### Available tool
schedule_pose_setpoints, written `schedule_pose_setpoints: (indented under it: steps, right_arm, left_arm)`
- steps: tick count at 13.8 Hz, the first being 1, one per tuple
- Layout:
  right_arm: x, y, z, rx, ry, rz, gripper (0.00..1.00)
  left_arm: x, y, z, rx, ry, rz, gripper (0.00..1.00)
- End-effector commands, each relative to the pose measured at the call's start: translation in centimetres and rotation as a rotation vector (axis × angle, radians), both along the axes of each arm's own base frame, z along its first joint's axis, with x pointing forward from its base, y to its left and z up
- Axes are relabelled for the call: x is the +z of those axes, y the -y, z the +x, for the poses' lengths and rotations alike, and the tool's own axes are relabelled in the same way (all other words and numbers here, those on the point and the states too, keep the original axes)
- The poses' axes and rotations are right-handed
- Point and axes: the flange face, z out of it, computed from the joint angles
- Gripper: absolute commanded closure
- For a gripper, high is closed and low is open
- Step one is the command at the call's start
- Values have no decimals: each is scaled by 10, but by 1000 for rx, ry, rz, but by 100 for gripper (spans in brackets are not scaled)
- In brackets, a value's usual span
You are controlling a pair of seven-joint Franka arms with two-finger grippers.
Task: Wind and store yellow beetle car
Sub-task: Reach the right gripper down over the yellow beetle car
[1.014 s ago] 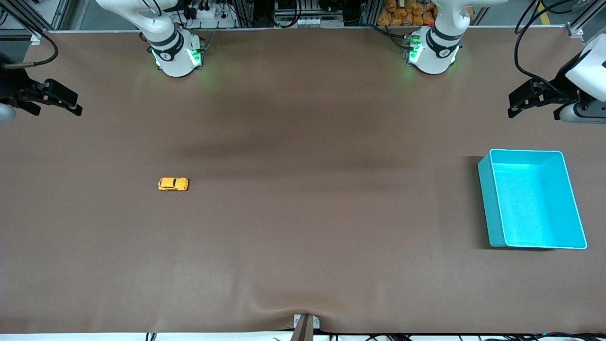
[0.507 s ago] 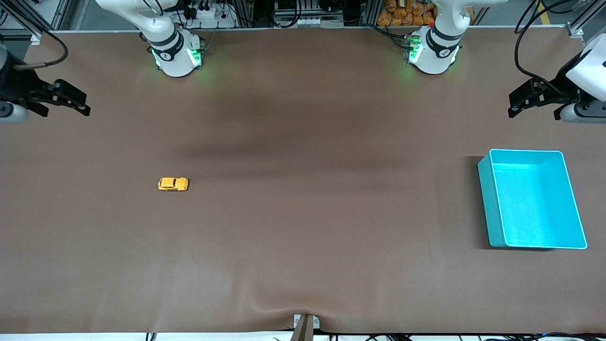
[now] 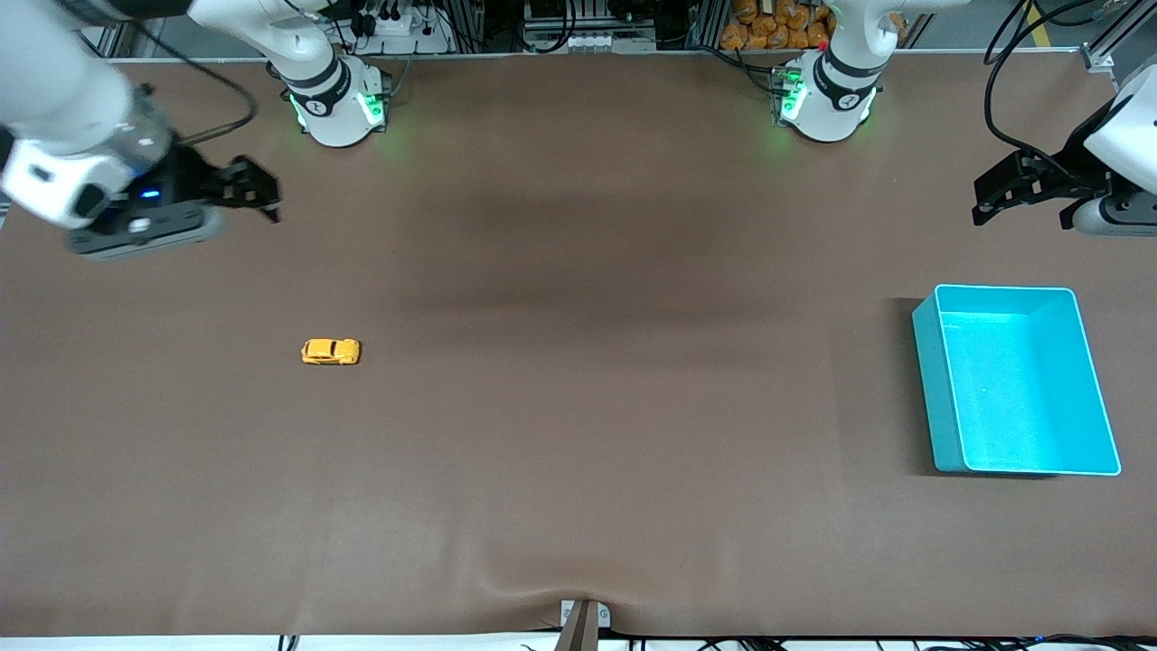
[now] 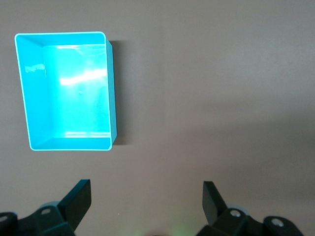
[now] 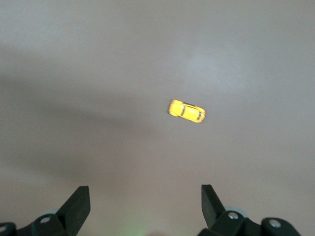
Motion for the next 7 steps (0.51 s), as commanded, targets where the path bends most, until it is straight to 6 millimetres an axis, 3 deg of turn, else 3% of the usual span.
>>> schedule_pose_setpoints:
  steps: [1, 5, 7]
  right_arm:
    - [-39, -9, 13, 193, -44, 1, 0]
    - [-121, -26, 5, 437, -106, -7, 0]
    - [-145, -26, 3, 578, -110, 8, 0]
  left_arm:
    - [4, -1, -3, 2, -1, -11, 0]
    - [4, 0, -3, 5, -1, -11, 0]
    - [3, 0, -2, 6, -2, -11, 0]
